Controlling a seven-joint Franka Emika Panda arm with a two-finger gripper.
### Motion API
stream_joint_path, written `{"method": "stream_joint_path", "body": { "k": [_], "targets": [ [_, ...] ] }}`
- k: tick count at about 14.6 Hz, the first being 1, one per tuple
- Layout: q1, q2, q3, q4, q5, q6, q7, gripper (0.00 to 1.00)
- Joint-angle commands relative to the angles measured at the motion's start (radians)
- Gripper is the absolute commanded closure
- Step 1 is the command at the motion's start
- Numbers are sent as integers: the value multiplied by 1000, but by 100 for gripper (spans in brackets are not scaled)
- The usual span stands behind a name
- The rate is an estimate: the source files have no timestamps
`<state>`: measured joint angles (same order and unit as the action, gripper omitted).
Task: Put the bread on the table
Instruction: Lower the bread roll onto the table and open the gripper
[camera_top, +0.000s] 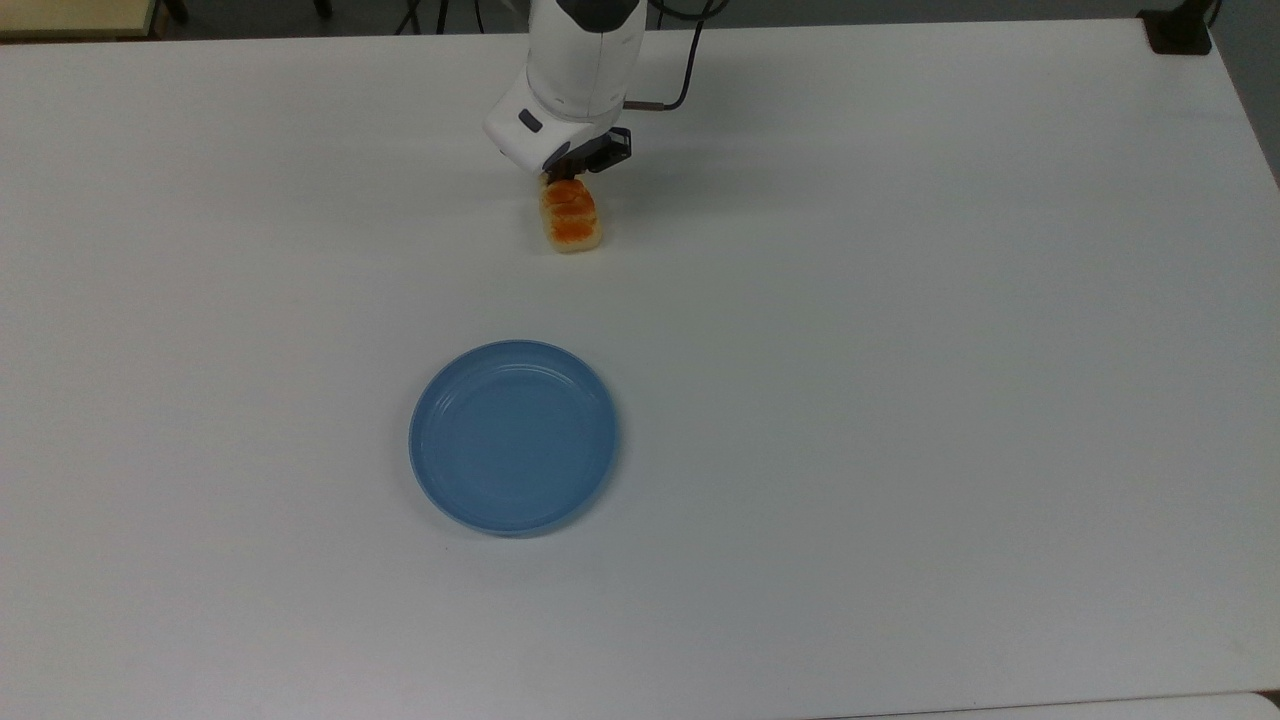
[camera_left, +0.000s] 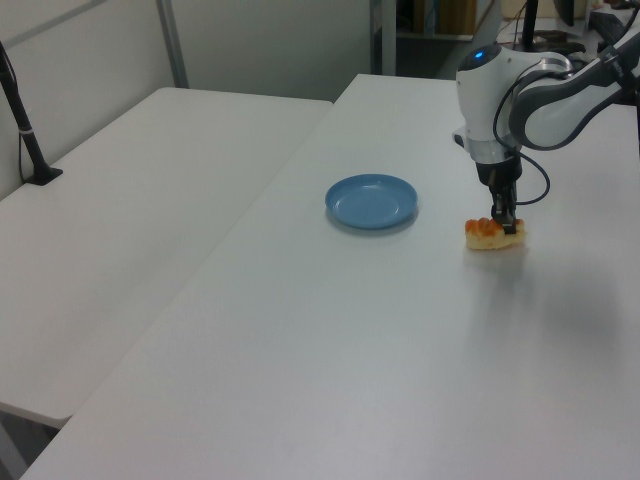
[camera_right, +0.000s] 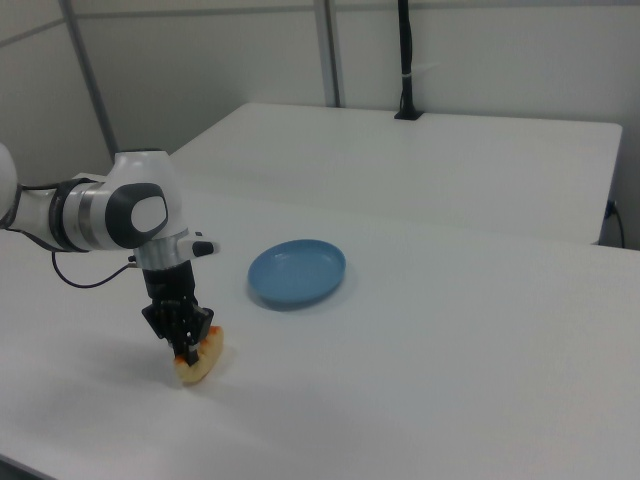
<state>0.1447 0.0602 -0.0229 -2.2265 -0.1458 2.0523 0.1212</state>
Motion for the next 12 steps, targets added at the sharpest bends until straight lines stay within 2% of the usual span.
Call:
{"method": "stream_joint_path", "body": {
  "k": [1, 6, 8, 9, 12],
  "targets": [
    [0, -2, -3, 11, -21, -24, 17, 0],
    [-13, -22, -3, 103, -14, -190, 12, 0],
    [-33, -26, -3, 192, 2, -277, -3, 0],
    [-42, -28, -5, 268, 20, -340, -8, 0],
    [-79, -46, -11, 430, 32, -385, 9, 0]
  ]
}}
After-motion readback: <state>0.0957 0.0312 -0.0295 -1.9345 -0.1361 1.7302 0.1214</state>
